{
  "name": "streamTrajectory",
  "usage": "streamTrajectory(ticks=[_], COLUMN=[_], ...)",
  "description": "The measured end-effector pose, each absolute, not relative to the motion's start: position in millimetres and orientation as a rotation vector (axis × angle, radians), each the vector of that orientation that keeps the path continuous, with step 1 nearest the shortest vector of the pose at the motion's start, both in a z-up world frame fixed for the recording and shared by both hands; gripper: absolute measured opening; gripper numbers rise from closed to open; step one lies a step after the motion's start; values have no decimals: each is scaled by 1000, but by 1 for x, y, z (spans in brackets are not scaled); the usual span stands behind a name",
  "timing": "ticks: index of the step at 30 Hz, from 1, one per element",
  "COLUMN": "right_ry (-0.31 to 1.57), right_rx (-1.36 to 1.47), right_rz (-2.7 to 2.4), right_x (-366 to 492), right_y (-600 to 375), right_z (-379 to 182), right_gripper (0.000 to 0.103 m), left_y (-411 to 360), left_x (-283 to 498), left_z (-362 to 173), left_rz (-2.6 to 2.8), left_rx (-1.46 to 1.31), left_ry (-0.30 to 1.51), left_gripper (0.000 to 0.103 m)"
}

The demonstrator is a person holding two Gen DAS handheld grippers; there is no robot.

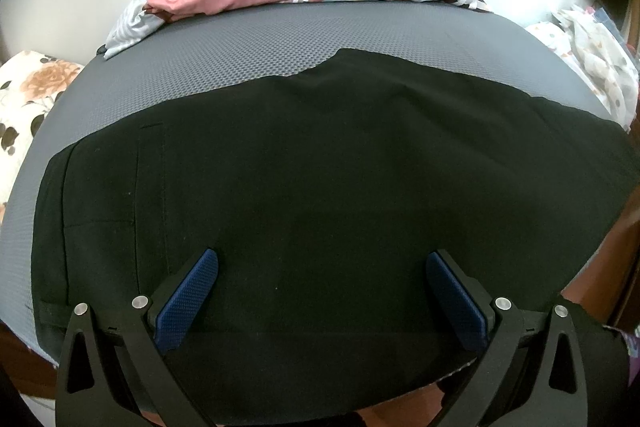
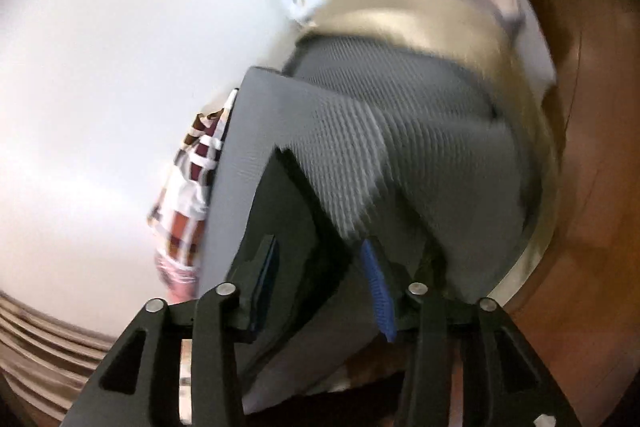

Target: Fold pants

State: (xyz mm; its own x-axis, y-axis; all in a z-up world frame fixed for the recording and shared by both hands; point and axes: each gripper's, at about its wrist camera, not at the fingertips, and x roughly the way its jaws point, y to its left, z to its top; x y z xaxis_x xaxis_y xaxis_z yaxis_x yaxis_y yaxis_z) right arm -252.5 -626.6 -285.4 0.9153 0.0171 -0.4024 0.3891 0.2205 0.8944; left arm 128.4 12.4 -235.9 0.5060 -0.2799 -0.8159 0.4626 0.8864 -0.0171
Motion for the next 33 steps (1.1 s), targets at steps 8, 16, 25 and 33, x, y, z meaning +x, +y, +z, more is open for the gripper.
streamTrajectory(ticks=[8,16,25,33], right_ry=[368,417,389,447], right_rx=[1346,1229,1296,1223], right_rz=[-203,-215,-212,-260], right_x=[-233,-222,-201,-193], right_y=[-612,-607,-615,-605], right_z=[-283,-259,-270,-247], right_gripper=[20,17,34,13], left_y=[13,15,14,16], left_x=[129,129,129,129], left_z=[-236,-235,-235,-235], left_rz=[-451,-453,-452,-451], left_rx=[214,217,216,218], left_ry=[939,939,940,939], left_gripper=[103,103,103,103])
